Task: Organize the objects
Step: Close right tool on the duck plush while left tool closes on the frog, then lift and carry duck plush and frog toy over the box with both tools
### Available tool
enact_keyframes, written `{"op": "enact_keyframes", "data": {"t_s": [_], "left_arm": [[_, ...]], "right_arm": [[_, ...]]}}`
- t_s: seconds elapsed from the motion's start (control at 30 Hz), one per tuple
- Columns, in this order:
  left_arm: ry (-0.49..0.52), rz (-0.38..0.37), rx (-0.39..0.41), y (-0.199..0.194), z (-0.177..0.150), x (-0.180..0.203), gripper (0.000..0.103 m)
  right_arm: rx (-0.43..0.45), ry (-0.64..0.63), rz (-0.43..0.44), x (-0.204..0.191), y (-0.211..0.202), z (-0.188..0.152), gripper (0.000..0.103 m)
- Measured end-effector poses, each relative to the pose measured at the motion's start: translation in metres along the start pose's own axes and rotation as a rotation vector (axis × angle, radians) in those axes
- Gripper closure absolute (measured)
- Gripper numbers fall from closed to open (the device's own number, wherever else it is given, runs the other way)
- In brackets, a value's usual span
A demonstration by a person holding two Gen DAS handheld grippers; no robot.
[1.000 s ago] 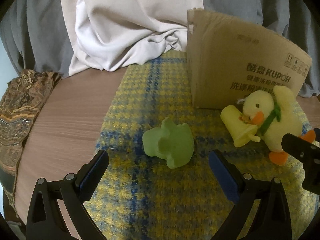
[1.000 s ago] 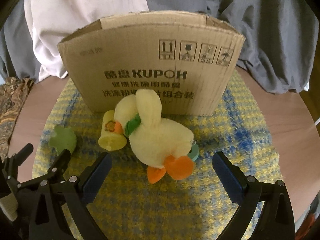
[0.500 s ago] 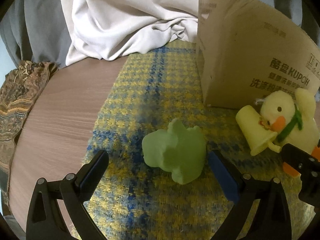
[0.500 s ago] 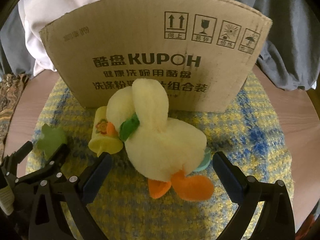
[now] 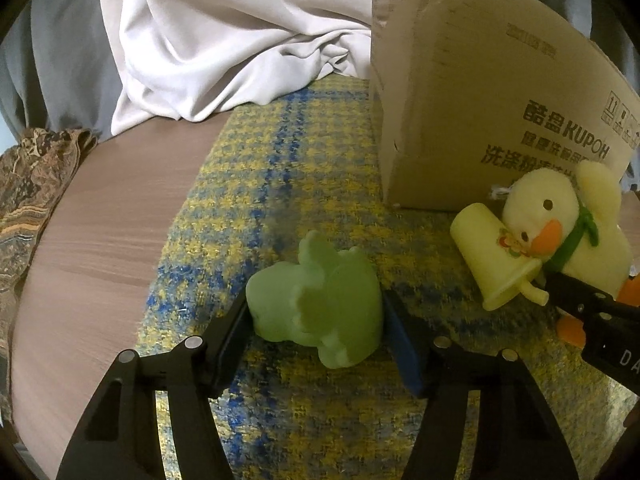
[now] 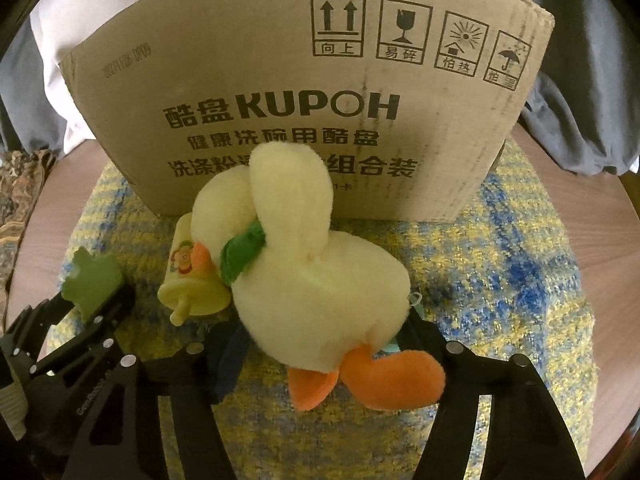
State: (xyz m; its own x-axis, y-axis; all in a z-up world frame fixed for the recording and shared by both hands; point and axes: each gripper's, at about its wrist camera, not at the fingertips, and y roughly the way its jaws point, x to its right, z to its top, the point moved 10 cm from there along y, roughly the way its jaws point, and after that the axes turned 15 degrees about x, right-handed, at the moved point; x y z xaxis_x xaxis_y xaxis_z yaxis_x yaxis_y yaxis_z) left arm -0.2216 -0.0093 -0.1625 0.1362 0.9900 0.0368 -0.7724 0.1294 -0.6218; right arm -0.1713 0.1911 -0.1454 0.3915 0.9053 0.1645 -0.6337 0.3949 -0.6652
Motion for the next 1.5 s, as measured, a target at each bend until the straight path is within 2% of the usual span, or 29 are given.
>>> {"op": "enact_keyframes", "data": {"t_s": [0.7, 0.77, 0.97, 1.5], "left_arm": [[0.028, 0.006, 0.066, -0.044, 0.019, 0.007, 0.041], [0.034, 0.006, 0.077, -0.051, 0.023, 0.009, 0.041], [0.043, 0.009, 0.106, -0.068, 0.034, 0.015, 0.041], [0.062, -0.019, 0.187, -0.100, 0.081, 0.044, 0.041]], "right_arm": [[0.091, 0.019, 0.009, 0.035, -0.064, 0.006, 0.039], [0.097, 0.024, 0.011, 0.023, -0.056, 0.015, 0.039], [0.124, 0.038, 0.023, 0.026, -0.064, 0.024, 0.039], [0.224, 0.065, 0.025, 0.050, -0.110, 0.061, 0.039]]}}
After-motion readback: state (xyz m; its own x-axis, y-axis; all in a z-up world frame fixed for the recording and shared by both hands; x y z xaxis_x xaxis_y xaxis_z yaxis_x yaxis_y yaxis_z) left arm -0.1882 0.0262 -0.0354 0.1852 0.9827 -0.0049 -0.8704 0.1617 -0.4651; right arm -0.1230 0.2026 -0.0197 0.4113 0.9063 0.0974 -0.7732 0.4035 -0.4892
